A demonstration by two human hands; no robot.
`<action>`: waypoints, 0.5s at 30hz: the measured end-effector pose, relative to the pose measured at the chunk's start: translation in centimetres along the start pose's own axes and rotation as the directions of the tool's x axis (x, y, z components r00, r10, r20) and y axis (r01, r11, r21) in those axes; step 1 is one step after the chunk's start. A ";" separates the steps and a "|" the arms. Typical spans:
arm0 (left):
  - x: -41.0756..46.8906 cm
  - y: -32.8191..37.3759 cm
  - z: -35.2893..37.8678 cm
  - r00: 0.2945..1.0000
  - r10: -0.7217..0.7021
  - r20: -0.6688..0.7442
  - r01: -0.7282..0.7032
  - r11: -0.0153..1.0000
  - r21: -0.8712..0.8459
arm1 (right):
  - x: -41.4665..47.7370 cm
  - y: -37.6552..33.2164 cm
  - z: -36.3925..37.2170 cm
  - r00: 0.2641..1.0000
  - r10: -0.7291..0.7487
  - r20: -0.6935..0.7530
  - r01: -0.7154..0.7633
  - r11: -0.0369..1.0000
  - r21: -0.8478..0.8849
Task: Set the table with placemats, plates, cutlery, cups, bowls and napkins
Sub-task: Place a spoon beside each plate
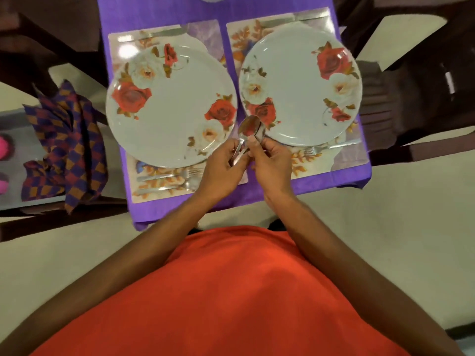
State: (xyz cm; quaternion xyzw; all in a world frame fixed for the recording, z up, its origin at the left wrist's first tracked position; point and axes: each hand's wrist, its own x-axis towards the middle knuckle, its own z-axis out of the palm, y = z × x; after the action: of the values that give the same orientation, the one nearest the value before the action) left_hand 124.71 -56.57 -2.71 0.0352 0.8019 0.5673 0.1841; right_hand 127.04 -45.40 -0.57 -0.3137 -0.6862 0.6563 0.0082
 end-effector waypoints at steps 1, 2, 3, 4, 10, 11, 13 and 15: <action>0.6 0.7 1.8 1.000 0.001 -0.006 -0.001 1.000 -0.003 | 1.2 0.0 -1.8 1.000 0.002 -0.004 -0.002 1.000 0.015; 1.0 1.4 3.7 1.000 -0.007 -0.001 0.007 1.000 -0.015 | 2.3 -0.1 -3.8 1.000 0.012 -0.005 -0.011 0.999 0.049; 1.4 2.2 5.5 1.000 -0.019 0.010 0.020 0.999 -0.047 | 3.4 -0.3 -5.7 0.999 0.032 -0.003 -0.031 0.994 0.104; 1.7 3.0 7.3 0.999 -0.035 0.019 0.037 0.996 -0.084 | 4.5 -0.6 -7.5 0.998 0.056 -0.003 -0.054 0.985 0.166; 2.3 6.9 14.9 0.975 -0.203 -0.089 0.179 0.959 -0.221 | 9.7 -3.2 -17.2 0.991 0.128 -0.032 -0.104 0.906 0.410; 2.2 7.0 15.4 0.969 -0.219 -0.117 0.186 0.952 -0.242 | 10.5 -3.6 -18.5 0.994 0.113 -0.011 -0.097 0.897 0.432; 1.9 6.9 15.8 0.952 -0.251 -0.172 0.196 0.938 -0.284 | 11.9 -4.1 -20.5 0.995 0.071 0.075 -0.095 0.917 0.388; 1.3 6.7 15.9 0.934 -0.280 -0.223 0.207 0.930 -0.302 | 13.0 -4.2 -21.8 0.975 0.026 0.221 -0.060 0.987 0.148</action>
State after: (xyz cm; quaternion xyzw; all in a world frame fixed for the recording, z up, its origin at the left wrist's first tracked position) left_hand 127.78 -39.58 -1.48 -0.1667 0.7310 0.6447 0.1488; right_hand 124.09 -19.87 1.12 -0.2530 -0.6233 0.7377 -0.0571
